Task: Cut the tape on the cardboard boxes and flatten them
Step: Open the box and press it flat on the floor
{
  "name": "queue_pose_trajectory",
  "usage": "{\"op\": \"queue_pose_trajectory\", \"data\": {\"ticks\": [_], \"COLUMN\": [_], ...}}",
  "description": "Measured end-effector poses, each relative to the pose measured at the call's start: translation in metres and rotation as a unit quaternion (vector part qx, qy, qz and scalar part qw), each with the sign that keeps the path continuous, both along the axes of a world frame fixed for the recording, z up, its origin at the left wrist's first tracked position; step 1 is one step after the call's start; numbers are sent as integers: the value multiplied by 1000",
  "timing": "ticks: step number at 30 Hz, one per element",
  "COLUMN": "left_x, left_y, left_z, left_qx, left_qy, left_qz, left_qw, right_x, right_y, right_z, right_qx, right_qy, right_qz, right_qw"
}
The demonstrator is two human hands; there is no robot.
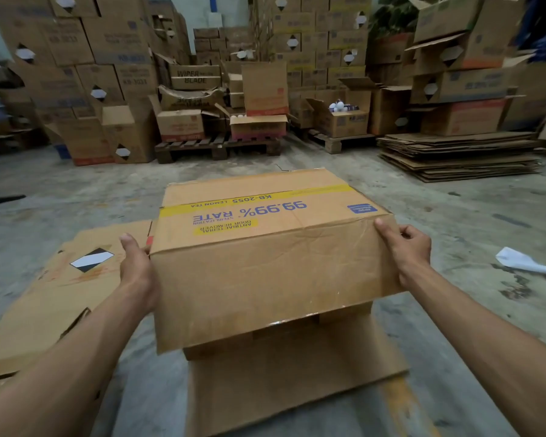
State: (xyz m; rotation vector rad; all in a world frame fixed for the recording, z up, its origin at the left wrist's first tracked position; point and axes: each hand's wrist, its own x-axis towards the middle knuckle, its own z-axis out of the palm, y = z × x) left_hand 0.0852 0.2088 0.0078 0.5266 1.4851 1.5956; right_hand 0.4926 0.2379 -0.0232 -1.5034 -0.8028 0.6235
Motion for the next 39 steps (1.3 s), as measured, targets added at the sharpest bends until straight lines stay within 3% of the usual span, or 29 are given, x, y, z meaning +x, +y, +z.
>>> {"op": "queue_pose_trajectory", "data": {"ticks": [5, 9, 12, 14, 16, 18, 20, 21, 22, 25, 29, 32, 34, 39], "left_x": [-9, -13, -9, -5, 2, 10, 28, 38, 48, 57, 57, 61, 53, 23], "left_y": [-22, -55, -93, -110, -116, -111, -101, -99, -97, -80, -76, -83, -91, -115], "left_z": [22, -4, -47, -84, -110, -114, -108, -102, -96, -91, -86, -77, -76, -80], "left_qx": [-33, -46, 22, 57, 93, 171, 219, 211, 195, 38, -23, 93, 162, 181], "left_qy": [-14, 82, 137, 243, 427, 617, 739, 782, 802, 782, 756, 860, 879, 878], "left_qz": [30, 54, -30, -155, -279, -347, -333, -319, -314, -398, -435, -298, -229, -194], "left_qw": [999, 994, 990, 956, 855, 685, 542, 492, 470, 478, 489, 403, 385, 399], "right_x": [2, -9, -11, -11, -9, -8, -8, -7, -6, -2, 4, 5, 8, 4], "right_y": [-30, -51, -64, -72, -75, -77, -79, -79, -80, -85, -76, -66, -61, -51], "right_z": [38, 45, 46, 51, 58, 65, 69, 69, 69, 70, 58, 52, 55, 63], "right_qx": [-53, -112, -148, -155, -155, -166, -177, -173, -165, -158, -139, -127, -125, -140], "right_qy": [58, 12, 14, 33, 53, 56, 27, 11, 2, 10, 24, 2, -3, -12], "right_qz": [-55, -108, -93, -73, -49, -26, 11, 28, 45, 74, 24, -49, -73, -71], "right_qw": [995, 988, 985, 985, 985, 984, 984, 984, 985, 985, 990, 991, 989, 988]}}
